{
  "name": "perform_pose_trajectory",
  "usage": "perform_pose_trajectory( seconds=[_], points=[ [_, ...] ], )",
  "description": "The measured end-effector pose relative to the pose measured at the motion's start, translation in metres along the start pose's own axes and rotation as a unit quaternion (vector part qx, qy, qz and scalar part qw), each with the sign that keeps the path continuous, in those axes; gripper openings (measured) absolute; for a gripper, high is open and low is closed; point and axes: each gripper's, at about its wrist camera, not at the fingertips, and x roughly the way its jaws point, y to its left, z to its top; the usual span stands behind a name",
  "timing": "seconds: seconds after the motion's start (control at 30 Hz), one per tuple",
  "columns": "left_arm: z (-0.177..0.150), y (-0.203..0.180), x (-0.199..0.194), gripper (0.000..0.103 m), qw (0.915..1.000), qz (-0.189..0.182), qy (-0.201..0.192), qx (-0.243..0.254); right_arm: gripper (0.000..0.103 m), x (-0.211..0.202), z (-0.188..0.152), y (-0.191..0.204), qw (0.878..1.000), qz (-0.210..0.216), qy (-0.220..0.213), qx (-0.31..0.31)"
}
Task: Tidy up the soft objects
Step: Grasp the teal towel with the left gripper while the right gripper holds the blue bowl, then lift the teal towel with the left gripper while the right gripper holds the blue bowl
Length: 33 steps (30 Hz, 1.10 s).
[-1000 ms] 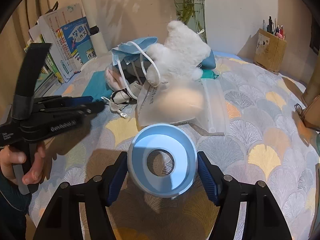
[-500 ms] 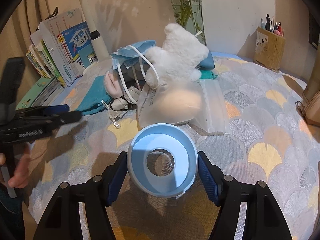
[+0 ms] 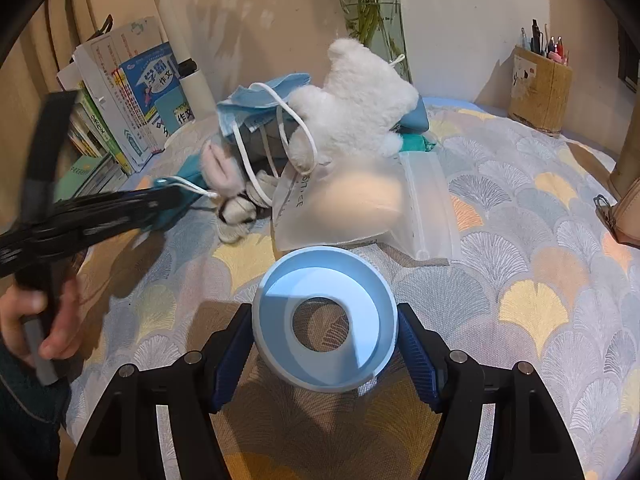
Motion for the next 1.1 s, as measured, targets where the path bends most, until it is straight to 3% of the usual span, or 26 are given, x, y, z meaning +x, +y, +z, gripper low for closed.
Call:
perform_pose_trajectory(
  seconds=[0.1,0.2,0.33,0.43,0.57,0.6,0.7,0.83,0.93,1.0,1.07,1.1],
  points=[
    [-0.016,-0.003,-0.032,0.009,0.9992,-0.037,0.001,-0.014,0.068,-0.001,0.0,0.0,1.0,0.0,-0.003,0.001],
    [-0.031,0.002,-0.039,0.011,0.9973,-0.043,0.038,-0.045,0.068,-0.002,0.0,-0.001,1.0,0.0,-0.005,0.002],
    [-0.035,0.023,-0.022,0.016,0.997,0.013,0.038,-0.066,0.068,-0.002,-0.001,-0.001,1.0,0.001,-0.007,0.001],
    [-0.029,0.03,-0.003,0.031,0.9944,0.077,0.038,-0.062,0.068,-0.002,-0.001,-0.001,1.0,-0.001,-0.006,-0.001],
    [-0.024,0.027,0.013,0.035,0.9931,0.091,0.062,-0.041,0.068,-0.001,-0.001,0.001,1.0,-0.003,-0.004,-0.004],
    [-0.023,0.029,0.013,0.04,0.993,0.091,0.063,-0.041,0.068,-0.001,-0.001,0.0,1.0,-0.003,-0.003,-0.004],
    [-0.02,0.037,0.016,0.088,0.989,0.116,0.072,-0.056,0.068,-0.001,-0.001,0.0,1.0,-0.003,-0.003,-0.003],
    [-0.027,0.042,0.014,0.102,0.9923,0.074,0.071,-0.07,0.068,0.0,-0.001,0.0,1.0,-0.002,-0.003,-0.004],
    [-0.03,0.024,0.017,0.101,0.9957,0.048,0.076,-0.022,0.068,0.001,0.0,0.001,1.0,0.0,0.0,-0.004],
    [-0.032,0.011,0.022,0.097,0.9947,0.069,0.076,0.009,0.068,0.002,-0.001,0.001,1.0,0.002,0.001,-0.004],
    [-0.028,0.007,0.018,0.069,0.9963,0.064,0.057,0.009,0.068,0.002,-0.001,0.001,1.0,0.002,0.001,-0.004],
    [-0.025,0.008,0.016,0.046,0.9968,0.06,0.053,0.0,0.068,0.001,-0.001,0.002,1.0,0.002,0.0,-0.004]
  ],
)
